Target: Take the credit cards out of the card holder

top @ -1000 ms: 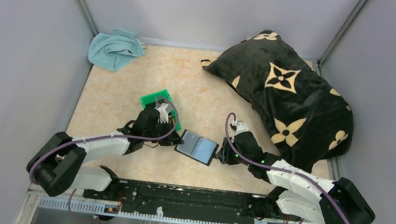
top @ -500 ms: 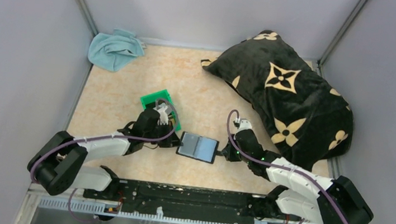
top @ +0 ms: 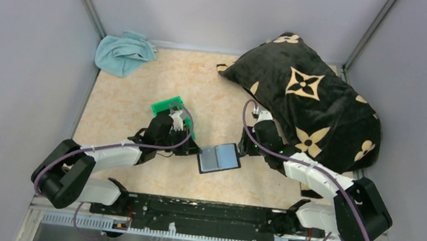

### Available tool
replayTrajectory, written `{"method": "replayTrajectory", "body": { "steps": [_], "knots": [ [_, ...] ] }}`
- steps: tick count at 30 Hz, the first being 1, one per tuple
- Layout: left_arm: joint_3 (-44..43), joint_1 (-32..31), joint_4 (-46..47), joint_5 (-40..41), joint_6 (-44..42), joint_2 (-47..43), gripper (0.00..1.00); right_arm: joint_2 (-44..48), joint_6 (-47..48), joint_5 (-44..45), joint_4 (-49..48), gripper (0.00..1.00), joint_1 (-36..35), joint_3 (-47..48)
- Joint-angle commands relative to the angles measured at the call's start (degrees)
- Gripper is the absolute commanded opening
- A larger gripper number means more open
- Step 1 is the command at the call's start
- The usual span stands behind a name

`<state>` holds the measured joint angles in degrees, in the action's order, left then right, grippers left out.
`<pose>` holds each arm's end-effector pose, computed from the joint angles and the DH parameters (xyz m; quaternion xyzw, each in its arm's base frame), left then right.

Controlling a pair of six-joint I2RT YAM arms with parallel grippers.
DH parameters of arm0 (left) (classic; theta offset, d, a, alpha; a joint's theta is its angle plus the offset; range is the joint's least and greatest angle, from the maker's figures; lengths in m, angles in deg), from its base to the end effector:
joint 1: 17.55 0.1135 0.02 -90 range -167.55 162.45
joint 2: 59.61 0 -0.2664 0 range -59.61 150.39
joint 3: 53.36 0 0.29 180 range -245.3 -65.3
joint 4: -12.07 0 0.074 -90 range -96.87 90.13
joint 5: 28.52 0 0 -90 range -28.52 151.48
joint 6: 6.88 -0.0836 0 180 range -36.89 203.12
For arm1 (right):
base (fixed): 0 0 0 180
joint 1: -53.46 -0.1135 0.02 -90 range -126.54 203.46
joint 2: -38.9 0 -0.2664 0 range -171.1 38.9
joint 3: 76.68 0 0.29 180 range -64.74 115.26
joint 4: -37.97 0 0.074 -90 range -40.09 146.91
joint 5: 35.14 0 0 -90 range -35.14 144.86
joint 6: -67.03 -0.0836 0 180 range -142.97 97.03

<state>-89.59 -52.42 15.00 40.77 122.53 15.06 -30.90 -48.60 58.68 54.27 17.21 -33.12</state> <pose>0.2297 -0.1961 0.1017 0.0476 0.8771 -0.3993 0.2625 0.2485 0.1753 0.1289 -0.0713 0.9123 0.1806 0.3607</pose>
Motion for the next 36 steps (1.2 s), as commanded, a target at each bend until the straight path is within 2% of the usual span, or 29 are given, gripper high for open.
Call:
{"method": "replayTrajectory", "body": {
  "steps": [1, 4, 6, 9, 11, 12, 13, 14, 15, 16, 19, 21, 24, 25, 27, 28, 30, 34, 36],
  "knots": [
    [-0.9, 0.0, 5.9, -2.6, 2.4, 1.1, 0.40, 4.3, 1.3, 4.0, 1.6, 0.51, 0.3, 4.1],
    [1.9, -0.4, 9.4, -0.8, 5.3, -0.2, 0.74, 10.3, 1.6, 8.3, 1.9, 0.56, 0.0, 3.4],
    [3.1, -1.4, 8.7, 2.5, 5.9, -1.6, 0.90, 15.1, 2.6, 11.2, 1.4, 0.56, -1.7, 2.8],
    [2.8, -5.0, 5.1, 10.4, 3.1, -4.8, 0.93, 22.5, 5.4, 18.8, -0.4, 0.56, -7.6, 2.2],
    [0.2, -9.4, -0.4, 20.2, -0.7, -6.5, 0.93, 25.6, 7.9, 23.7, -3.7, 0.55, -12.6, 0.7],
    [-1.1, -11.2, -2.1, 24.6, -2.6, -7.1, 0.92, 26.7, 6.9, 24.5, -5.8, 0.60, -13.3, -0.8],
    [-2.2, -12.4, -3.3, 27.6, -3.9, -7.6, 0.92, 27.4, 4.9, 26.4, -7.9, 0.82, -13.3, -2.7],
    [-2.9, -12.9, -3.9, 29.5, -4.3, -8.1, 0.92, 27.8, 3.4, 28.0, -10.8, 0.86, -13.1, -5.1],
    [-2.9, -12.9, -3.5, 30.2, -3.7, -8.8, 0.91, 27.7, 3.5, 27.1, -14.4, 0.78, -12.5, -7.4],
    [-2.2, -12.9, -2.5, 30.3, -2.6, -9.5, 0.88, 26.8, 4.4, 23.0, -17.1, 0.65, -10.9, -8.4],
    [1.8, -12.8, 3.4, 29.0, 1.2, -11.8, 0.66, 21.0, 5.6, 8.9, -16.4, 0.22, -6.9, -5.8],
    [3.5, -12.9, 5.8, 28.8, 5.1, -12.1, 0.51, 16.2, 6.9, 3.8, -14.4, 0.00, -6.6, -3.2],
    [4.2, -12.9, 8.3, 26.2, 5.9, -10.4, 0.39, 9.7, 6.9, -2.2, -14.8, 0.00, -6.6, -1.7],
    [4.0, -12.8, 8.5, 25.3, 5.8, -9.4, 0.30, 8.1, 6.7, -4.7, -15.1, 0.00, -6.6, -1.6],
    [3.2, -12.8, 9.5, 21.6, 5.6, -7.0, 0.05, 5.4, 5.3, -10.6, -15.8, 0.00, -6.6, -1.4],
    [2.9, -12.8, 10.9, 19.0, 5.8, -5.7, 0.00, 4.1, 3.8, -12.6, -16.3, 0.00, -6.6, -1.6],
    [3.3, -12.9, 14.1, 14.8, 7.2, -3.0, 0.02, 1.9, 1.1, -15.8, -18.4, 0.00, -6.6, -2.6],
    [7.2, -12.8, 21.6, 14.4, 11.1, 0.2, 0.35, -0.4, -0.5, -15.6, -21.5, 0.00, -8.3, -3.8],
    [7.5, -12.8, 20.8, 15.2, 10.1, 0.3, 0.42, -1.8, -0.6, -15.4, -21.9, 0.00, -9.1, -3.2]
  ]
}}
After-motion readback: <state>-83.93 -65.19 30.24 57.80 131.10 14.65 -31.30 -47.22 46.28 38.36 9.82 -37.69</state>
